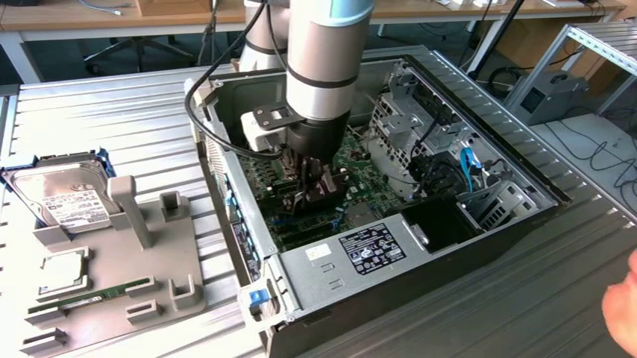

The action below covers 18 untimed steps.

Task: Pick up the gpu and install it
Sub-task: 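Insert the gpu into the slot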

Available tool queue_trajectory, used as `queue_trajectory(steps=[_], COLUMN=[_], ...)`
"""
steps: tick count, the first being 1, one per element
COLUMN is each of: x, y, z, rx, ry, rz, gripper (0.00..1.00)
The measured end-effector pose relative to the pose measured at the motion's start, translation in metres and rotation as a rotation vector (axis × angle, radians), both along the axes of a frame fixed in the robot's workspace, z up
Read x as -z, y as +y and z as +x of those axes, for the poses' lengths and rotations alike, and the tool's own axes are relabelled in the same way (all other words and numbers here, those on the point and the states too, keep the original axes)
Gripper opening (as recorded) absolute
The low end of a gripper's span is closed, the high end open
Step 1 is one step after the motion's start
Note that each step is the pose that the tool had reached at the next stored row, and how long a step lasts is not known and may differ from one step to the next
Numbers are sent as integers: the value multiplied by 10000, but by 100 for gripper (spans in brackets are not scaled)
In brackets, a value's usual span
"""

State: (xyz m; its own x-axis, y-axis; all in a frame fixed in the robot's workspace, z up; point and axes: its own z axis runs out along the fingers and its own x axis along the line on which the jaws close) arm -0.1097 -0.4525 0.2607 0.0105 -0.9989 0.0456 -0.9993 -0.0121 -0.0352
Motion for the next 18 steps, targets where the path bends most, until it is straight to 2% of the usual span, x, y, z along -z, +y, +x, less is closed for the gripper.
queue_trajectory(steps=[1, 2, 3, 6, 7, 8, 13, 18], x=[-28, -43, -43, -43, -43, -43, -42, -56], y=[0, 39, 84, 79, 78, 78, 78, 80], z=[0, 0, -8, -16, -16, -15, -16, -17], rx=[0, 0, 0, 3, 337, 455, 466, 467], ry=[0, 0, -1, 0, -1, -2, -2, -5], rz=[-1, 1, 103, 103, 96, 83, 80, 3], gripper=[26, 26, 26, 26, 26, 26, 26, 26])
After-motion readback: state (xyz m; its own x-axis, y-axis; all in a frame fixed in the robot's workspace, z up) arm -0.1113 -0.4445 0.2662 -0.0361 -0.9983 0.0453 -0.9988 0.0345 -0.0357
